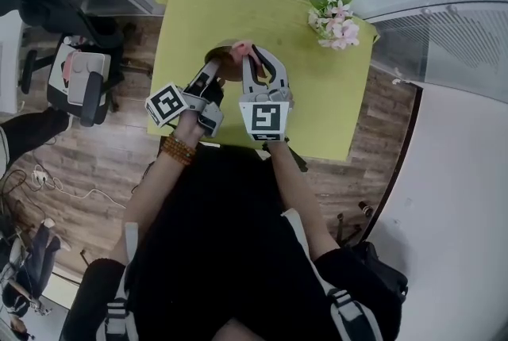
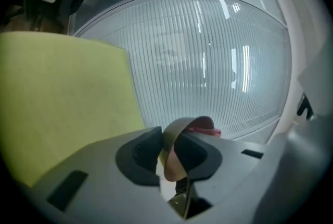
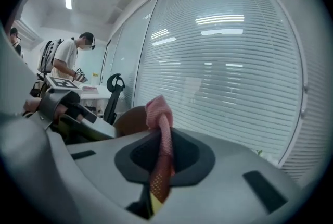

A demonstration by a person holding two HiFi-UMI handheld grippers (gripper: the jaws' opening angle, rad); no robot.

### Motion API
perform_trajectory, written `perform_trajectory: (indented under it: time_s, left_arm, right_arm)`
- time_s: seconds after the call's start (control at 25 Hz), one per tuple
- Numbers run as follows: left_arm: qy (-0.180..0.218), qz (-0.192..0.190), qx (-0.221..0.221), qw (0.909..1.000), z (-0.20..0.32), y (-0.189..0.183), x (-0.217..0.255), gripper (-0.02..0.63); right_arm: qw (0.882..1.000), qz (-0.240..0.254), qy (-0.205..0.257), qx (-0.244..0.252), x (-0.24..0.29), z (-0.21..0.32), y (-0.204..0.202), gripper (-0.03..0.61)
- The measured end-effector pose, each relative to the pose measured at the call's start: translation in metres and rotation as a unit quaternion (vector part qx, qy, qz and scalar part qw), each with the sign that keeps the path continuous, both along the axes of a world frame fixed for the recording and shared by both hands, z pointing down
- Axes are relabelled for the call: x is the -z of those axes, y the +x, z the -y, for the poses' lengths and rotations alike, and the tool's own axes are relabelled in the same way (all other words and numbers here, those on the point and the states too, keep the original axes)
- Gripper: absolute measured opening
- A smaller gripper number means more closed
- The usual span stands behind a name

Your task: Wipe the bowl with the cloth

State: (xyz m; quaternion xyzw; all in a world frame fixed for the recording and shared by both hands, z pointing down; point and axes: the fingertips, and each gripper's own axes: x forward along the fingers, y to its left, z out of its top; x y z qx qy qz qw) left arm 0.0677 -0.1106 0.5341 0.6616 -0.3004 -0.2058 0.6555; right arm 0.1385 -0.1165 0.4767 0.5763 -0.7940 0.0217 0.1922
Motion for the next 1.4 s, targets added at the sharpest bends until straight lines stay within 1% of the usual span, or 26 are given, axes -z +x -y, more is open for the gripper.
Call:
perform_trajectory:
  time_s: [0.04,0.08,0.12,0.16,0.2,0.24,0.28,0.32,0.36,0.4,0.44,0.52,0.68,0.76,0.84,0.88,0.96,1.04,1.08,1.16,1.2,1.24,1.28,1.32,1.36,1.4]
  left_arm:
    - [-0.002,-0.007,-0.013,0.9999,-0.002,0.004,-0.003,0.077]
    - [0.004,0.005,-0.034,0.9994,-0.004,0.007,-0.006,0.090]
    - [0.018,0.038,-0.060,0.9973,-0.006,0.007,-0.010,0.094]
    - [0.041,0.089,-0.085,0.9915,-0.005,0.006,-0.012,0.097]
    - [0.077,0.156,-0.110,0.9786,-0.003,0.005,-0.013,0.107]
    - [0.129,0.235,-0.137,0.9536,-0.001,0.004,-0.011,0.107]
    - [0.188,0.316,-0.165,0.9154,-0.001,0.005,-0.008,0.106]
    - [0.239,0.381,-0.188,0.8732,0.000,0.006,-0.005,0.074]
    - [0.267,0.421,-0.201,0.8430,0.001,0.008,-0.002,0.054]
    - [0.270,0.437,-0.202,0.8340,0.003,0.007,-0.001,0.034]
    - [0.257,0.432,-0.194,0.8427,0.006,0.005,0.000,0.021]
    - [0.226,0.397,-0.168,0.8735,0.012,0.002,0.006,0.020]
    - [0.214,0.311,-0.089,0.9219,0.020,-0.006,0.034,0.042]
    - [0.181,0.253,-0.045,0.9492,0.021,-0.013,0.042,0.051]
    - [0.137,0.198,-0.010,0.9705,0.020,-0.019,0.042,0.051]
    - [0.120,0.175,0.002,0.9773,0.019,-0.020,0.041,0.051]
    - [0.096,0.148,0.015,0.9842,0.017,-0.022,0.039,0.052]
    - [0.076,0.139,0.022,0.9871,0.014,-0.027,0.035,0.052]
    - [0.067,0.120,0.031,0.9901,0.012,-0.028,0.035,0.053]
    - [0.047,0.041,0.064,0.9960,0.010,-0.024,0.040,0.055]
    - [0.038,0.007,0.079,0.9961,0.009,-0.022,0.042,0.062]
    - [0.038,-0.004,0.081,0.9960,0.008,-0.020,0.040,0.077]
    - [0.050,0.012,0.061,0.9968,0.006,-0.018,0.035,0.093]
    - [0.070,0.049,0.024,0.9960,0.004,-0.015,0.029,0.105]
    - [0.091,0.093,-0.020,0.9912,0.001,-0.010,0.023,0.107]
    - [0.113,0.138,-0.060,0.9821,-0.001,-0.006,0.019,0.107]
  right_arm:
    - [1.000,-0.016,-0.009,0.016,-0.004,0.003,0.000,0.025]
    - [0.998,-0.048,-0.017,0.039,-0.010,0.005,0.000,0.021]
    - [0.993,-0.093,-0.019,0.069,-0.015,0.006,0.000,0.020]
    - [0.985,-0.141,-0.016,0.101,-0.020,0.004,-0.002,0.020]
    - [0.975,-0.181,-0.008,0.130,-0.021,0.002,-0.005,0.020]
    - [0.967,-0.204,0.003,0.151,-0.019,0.000,-0.008,0.020]
    - [0.962,-0.214,0.012,0.167,-0.014,-0.002,-0.011,0.020]
    - [0.958,-0.221,0.021,0.181,-0.009,-0.004,-0.016,0.020]
    - [0.953,-0.230,0.031,0.194,-0.005,-0.007,-0.022,0.020]
    - [0.949,-0.239,0.039,0.204,-0.001,-0.008,-0.028,0.020]
    - [0.946,-0.246,0.047,0.207,0.002,-0.008,-0.032,0.020]
    - [0.949,-0.243,0.057,0.195,0.007,-0.005,-0.035,0.020]
    - [0.972,-0.166,0.072,0.148,0.028,-0.001,-0.031,0.020]
    - [0.980,-0.129,0.074,0.130,0.038,0.000,-0.032,0.026]
    - [0.985,-0.104,0.074,0.114,0.043,0.002,-0.032,0.025]
    - [0.988,-0.089,0.071,0.105,0.043,0.002,-0.030,0.025]
    - [0.992,-0.054,0.067,0.089,0.042,0.001,-0.027,0.023]
    - [0.994,-0.019,0.075,0.077,0.045,0.000,-0.024,0.023]
    - [0.995,0.007,0.079,0.068,0.047,0.000,-0.022,0.023]
    - [0.994,0.075,0.071,0.046,0.047,-0.001,-0.021,0.025]
    - [0.992,0.106,0.054,0.038,0.042,-0.001,-0.019,0.028]
    - [0.991,0.121,0.034,0.034,0.035,-0.001,-0.018,0.031]
    - [0.993,0.113,0.018,0.037,0.026,0.000,-0.016,0.032]
    - [0.995,0.084,0.010,0.046,0.019,0.001,-0.013,0.026]
    - [0.997,0.045,0.009,0.061,0.014,0.001,-0.011,0.021]
    - [0.997,0.006,0.013,0.078,0.013,0.002,-0.009,0.020]
